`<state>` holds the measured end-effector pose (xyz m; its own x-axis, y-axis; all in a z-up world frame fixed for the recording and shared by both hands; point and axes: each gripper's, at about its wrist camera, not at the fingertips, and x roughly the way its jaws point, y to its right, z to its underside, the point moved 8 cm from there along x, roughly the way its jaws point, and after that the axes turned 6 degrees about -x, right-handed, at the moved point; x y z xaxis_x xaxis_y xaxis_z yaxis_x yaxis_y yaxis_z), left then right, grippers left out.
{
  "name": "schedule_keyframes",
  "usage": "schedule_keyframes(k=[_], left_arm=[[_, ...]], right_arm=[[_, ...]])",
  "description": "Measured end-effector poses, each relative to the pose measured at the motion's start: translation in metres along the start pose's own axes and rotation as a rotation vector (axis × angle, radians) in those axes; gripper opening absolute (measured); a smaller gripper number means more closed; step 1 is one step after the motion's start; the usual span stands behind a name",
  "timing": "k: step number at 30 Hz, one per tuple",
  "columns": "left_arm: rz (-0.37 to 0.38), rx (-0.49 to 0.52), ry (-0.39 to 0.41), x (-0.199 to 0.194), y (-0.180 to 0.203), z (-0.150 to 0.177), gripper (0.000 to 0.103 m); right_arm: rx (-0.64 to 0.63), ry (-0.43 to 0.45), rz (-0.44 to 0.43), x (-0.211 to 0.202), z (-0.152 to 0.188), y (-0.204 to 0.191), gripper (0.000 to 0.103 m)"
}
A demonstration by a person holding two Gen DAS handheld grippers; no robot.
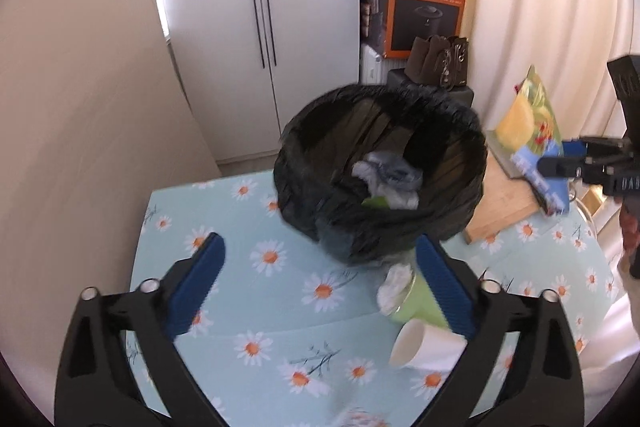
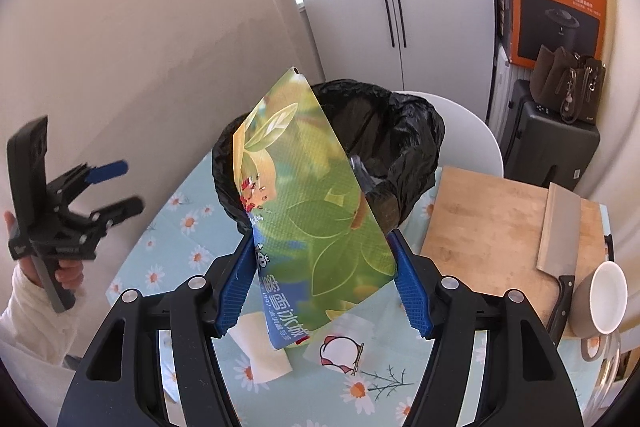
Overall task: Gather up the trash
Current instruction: 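Open the left gripper over the bag and move it back to the table, then grasp the clear cup with red print with the left gripper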
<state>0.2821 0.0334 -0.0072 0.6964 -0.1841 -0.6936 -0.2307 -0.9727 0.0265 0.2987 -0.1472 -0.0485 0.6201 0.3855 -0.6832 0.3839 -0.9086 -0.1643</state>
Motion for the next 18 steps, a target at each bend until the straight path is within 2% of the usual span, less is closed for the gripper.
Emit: schedule_keyframes(k=[7,10,15,18], left_arm=[[0.009,-0.025,-0.093,0.004,-0.006,0.06,0.097],[0.041,-0.024,-0.159,0.009,0.005,0.091,0.097],[0.072,0.044,-0.273,0.016,0.03,0.143,0.097],[0.116,0.035,-0.34,0.02,0.043,0.171,0.097]], right_arm=[[-0.005,-0.02,-0.011,0.005,0.001,-0.002,0.061],[-0.01,-0.027,-0.017,0.008,0.001,-0.002,0.062],[-0.023,-0.037,-0.028,0.011,0.002,-0.005,0.062],[-0.031,-0.046,-0.034,0.013,0.004,-0.006,0.062]])
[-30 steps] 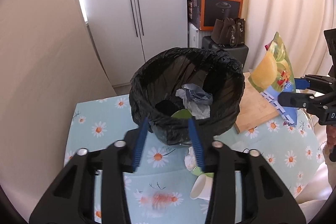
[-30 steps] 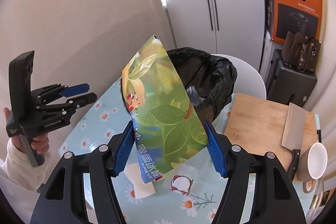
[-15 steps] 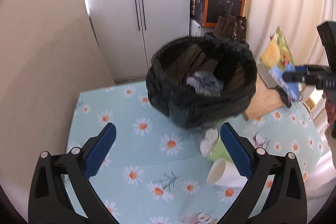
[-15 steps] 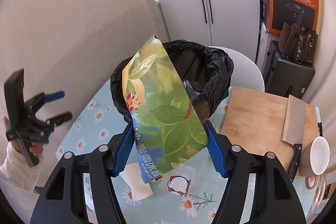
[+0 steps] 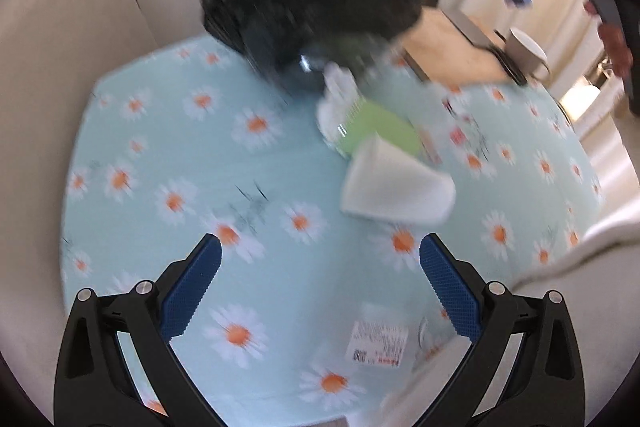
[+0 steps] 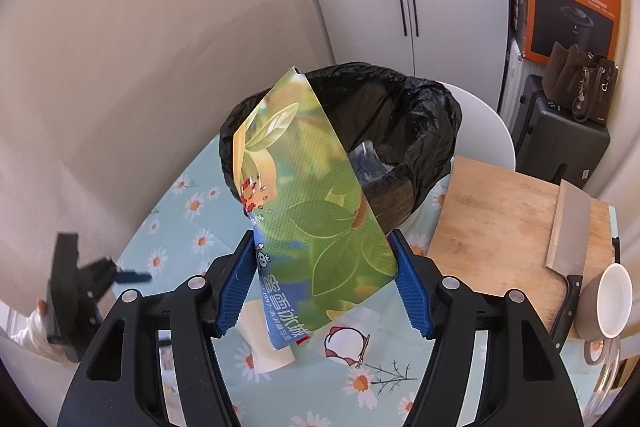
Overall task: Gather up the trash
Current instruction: 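Grasp the clear cup with red print with the left gripper, then drop the red-print cup into the bag while the right gripper drops the pack in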
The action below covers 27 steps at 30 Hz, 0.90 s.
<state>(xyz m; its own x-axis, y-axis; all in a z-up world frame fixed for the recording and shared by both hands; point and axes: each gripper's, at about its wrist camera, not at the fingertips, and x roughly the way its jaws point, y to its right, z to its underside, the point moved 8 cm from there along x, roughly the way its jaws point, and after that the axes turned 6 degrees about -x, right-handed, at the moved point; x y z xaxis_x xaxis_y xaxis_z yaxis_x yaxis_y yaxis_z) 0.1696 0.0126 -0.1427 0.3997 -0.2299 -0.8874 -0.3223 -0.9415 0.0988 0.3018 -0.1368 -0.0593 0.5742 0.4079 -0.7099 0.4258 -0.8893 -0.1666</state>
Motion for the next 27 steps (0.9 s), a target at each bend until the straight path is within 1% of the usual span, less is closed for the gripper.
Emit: schedule_keyframes(k=[3,5,6,8,11,12,13,14,15,17,19,21,23,27], left_arm=[[0.045,-0.016,-0.048,0.011,0.009,0.019,0.097],[0.093,-0.031,-0.103,0.021,0.014,0.034,0.097],[0.105,-0.036,-0.121,0.024,0.015,0.039,0.097],[0.138,-0.042,-0.185,0.034,0.019,0.055,0.097],[0.145,-0.026,-0.242,0.046,0.025,0.071,0.097],[0.147,-0.021,-0.255,0.049,0.027,0.076,0.095],[0.151,-0.023,-0.262,0.05,0.027,0.079,0.092],[0.158,-0.027,-0.274,0.052,0.029,0.082,0.087],[0.162,-0.028,-0.282,0.054,0.03,0.084,0.077],[0.146,-0.027,-0.3,0.059,0.03,0.09,0.07],[0.159,-0.039,-0.298,0.059,0.031,0.089,0.067],[0.16,-0.05,-0.288,0.056,0.03,0.086,0.061],[0.158,-0.055,-0.281,0.053,0.027,0.082,0.059],[0.12,-0.036,-0.265,0.048,0.022,0.076,0.058]], right_arm=[[-0.007,-0.007,-0.008,0.001,0.003,-0.001,0.062],[-0.011,-0.013,-0.008,0.002,0.005,-0.002,0.062],[-0.011,-0.017,-0.011,0.003,0.006,-0.002,0.062],[-0.011,-0.021,-0.013,0.003,0.008,-0.001,0.062],[-0.016,-0.029,-0.014,0.003,0.012,-0.002,0.062],[-0.017,-0.03,-0.015,0.003,0.013,-0.002,0.062],[-0.018,-0.032,-0.017,0.003,0.014,-0.002,0.062],[-0.019,-0.033,-0.018,0.003,0.014,-0.002,0.062],[-0.02,-0.033,-0.019,0.003,0.015,-0.003,0.062],[-0.021,-0.031,-0.023,0.002,0.016,-0.003,0.062],[-0.022,-0.03,-0.025,0.002,0.016,-0.003,0.062],[-0.023,-0.028,-0.027,0.002,0.017,-0.004,0.062],[-0.022,-0.025,-0.031,0.0,0.018,-0.004,0.062],[-0.02,-0.019,-0.033,-0.003,0.02,-0.005,0.062]])
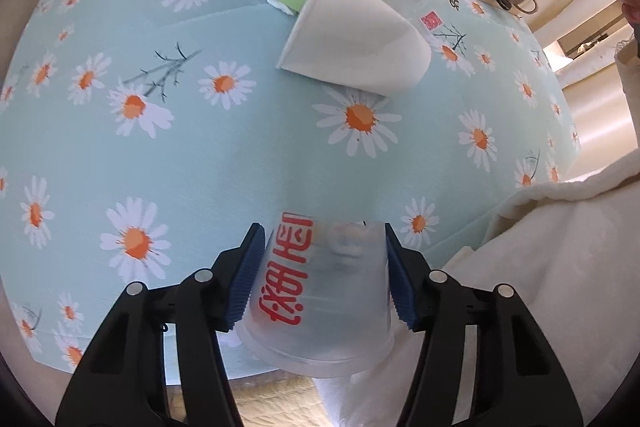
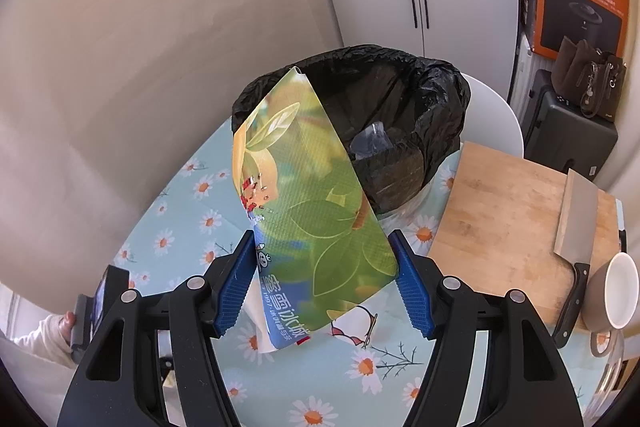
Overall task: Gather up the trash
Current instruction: 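Drop the red-print cup into the bag while the right gripper drops the pack in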
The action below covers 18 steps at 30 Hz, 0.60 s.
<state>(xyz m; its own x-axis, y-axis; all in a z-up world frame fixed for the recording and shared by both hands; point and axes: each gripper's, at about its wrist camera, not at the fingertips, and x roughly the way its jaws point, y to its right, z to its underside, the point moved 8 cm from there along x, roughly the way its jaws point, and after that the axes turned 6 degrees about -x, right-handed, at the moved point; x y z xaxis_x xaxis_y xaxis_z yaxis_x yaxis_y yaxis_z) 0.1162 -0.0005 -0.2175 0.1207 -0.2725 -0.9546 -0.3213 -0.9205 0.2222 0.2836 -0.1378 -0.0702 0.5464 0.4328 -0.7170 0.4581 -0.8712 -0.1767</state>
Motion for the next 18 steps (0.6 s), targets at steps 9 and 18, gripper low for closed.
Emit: schedule_keyframes(k=[9,18], left_arm=[[-0.042,0.0,0.076,-0.029,-0.013,-0.022,0.058],[-0.082,-0.013,0.185,-0.065,-0.029,-0.061,0.058]], right_arm=[[0.009,0.016,0.024,-0.008,0.0,0.002,0.062],[0.024,0.036,0.054,-0.019,-0.005,0.007,0.062]])
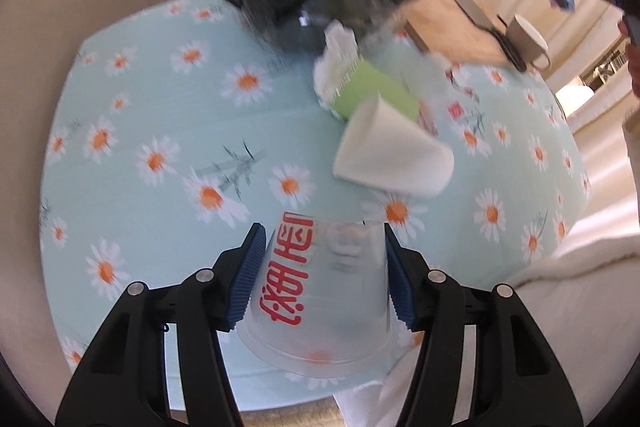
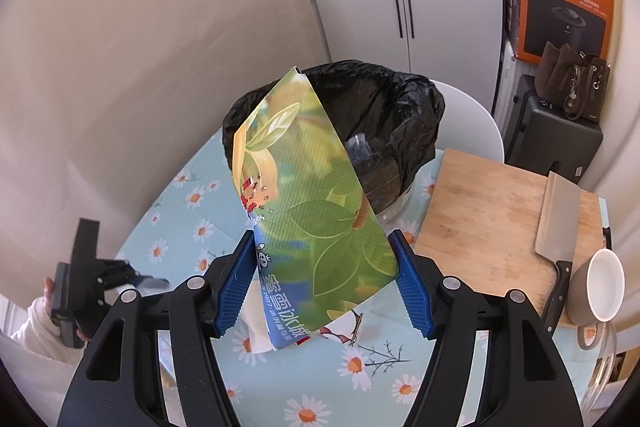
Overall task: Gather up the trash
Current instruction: 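Drop the red-print cup into the bag while the right gripper drops the pack in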
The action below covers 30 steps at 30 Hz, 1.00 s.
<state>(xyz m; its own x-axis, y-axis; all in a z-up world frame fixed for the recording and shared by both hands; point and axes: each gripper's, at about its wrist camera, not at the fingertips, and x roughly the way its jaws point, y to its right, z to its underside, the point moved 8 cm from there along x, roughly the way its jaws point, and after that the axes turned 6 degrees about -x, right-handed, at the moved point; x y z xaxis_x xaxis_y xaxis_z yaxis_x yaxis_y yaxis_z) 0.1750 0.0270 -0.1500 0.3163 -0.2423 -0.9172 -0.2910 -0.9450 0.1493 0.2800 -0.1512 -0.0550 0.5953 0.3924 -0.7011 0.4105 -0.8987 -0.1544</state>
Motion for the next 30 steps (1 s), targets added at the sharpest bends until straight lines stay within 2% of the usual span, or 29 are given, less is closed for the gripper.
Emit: schedule_keyframes(k=[14,25,30], left_arm=[[-0.069,0.057,0.1,-0.048,-0.006,-0.074,0.058],[-0.037,0.175,0.194,-0.085,0.013,-0.14,0.058],[-0.041,0.232,0.21,-0.089,0.019,-0.169,0.058]], right_arm=[[0.0,0.006,0.032,0.002,-0.024,0.005,0.064],[-0.005,0.01,0.058,0.015,-0.048,0.01,0.064],[-0.002,0.016,0.063,0.021,-0.057,0.011,0.064]])
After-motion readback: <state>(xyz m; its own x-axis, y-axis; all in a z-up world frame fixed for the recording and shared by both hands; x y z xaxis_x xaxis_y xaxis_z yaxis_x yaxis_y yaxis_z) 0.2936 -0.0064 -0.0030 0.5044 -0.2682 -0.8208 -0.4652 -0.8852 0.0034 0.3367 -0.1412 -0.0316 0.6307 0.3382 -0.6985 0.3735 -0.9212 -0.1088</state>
